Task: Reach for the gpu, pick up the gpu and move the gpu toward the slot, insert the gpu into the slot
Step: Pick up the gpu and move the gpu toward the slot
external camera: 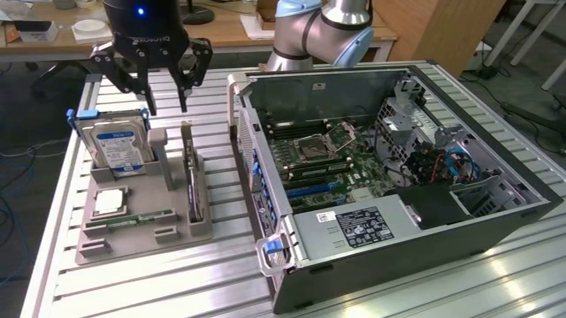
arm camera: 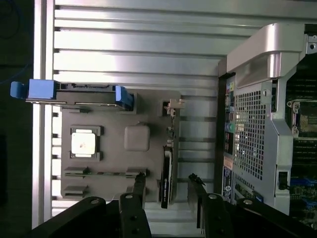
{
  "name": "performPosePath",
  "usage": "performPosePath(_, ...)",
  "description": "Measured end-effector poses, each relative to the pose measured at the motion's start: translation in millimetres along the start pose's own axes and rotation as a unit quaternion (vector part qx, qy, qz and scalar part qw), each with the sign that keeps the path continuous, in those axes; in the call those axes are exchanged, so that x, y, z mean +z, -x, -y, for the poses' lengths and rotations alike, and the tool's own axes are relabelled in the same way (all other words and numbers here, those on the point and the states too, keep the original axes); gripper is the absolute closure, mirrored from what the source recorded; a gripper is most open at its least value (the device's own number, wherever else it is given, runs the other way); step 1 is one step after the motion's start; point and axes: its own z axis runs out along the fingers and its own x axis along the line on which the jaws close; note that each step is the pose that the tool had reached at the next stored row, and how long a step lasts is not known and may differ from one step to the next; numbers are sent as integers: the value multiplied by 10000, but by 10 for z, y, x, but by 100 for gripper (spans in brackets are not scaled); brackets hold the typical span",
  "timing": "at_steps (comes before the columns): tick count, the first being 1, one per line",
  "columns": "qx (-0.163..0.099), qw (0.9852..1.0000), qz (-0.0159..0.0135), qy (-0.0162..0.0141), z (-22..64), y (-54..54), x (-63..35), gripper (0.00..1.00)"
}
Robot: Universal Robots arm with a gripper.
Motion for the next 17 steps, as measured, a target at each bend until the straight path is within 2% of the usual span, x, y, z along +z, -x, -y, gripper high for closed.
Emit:
performPosePath(3, -3, 10000, 0, 2, 44, -1, 53, 53)
performPosePath(7, -19, 10000, -2, 1, 53, -2, 125, 53)
performPosePath(10, -31, 10000, -19, 1, 67, 11, 177, 53)
performPosePath(15, -87, 10000, -30, 3, 71, 22, 270, 53)
performPosePath(17, -86, 10000, -39, -6, 74, 21, 299, 53)
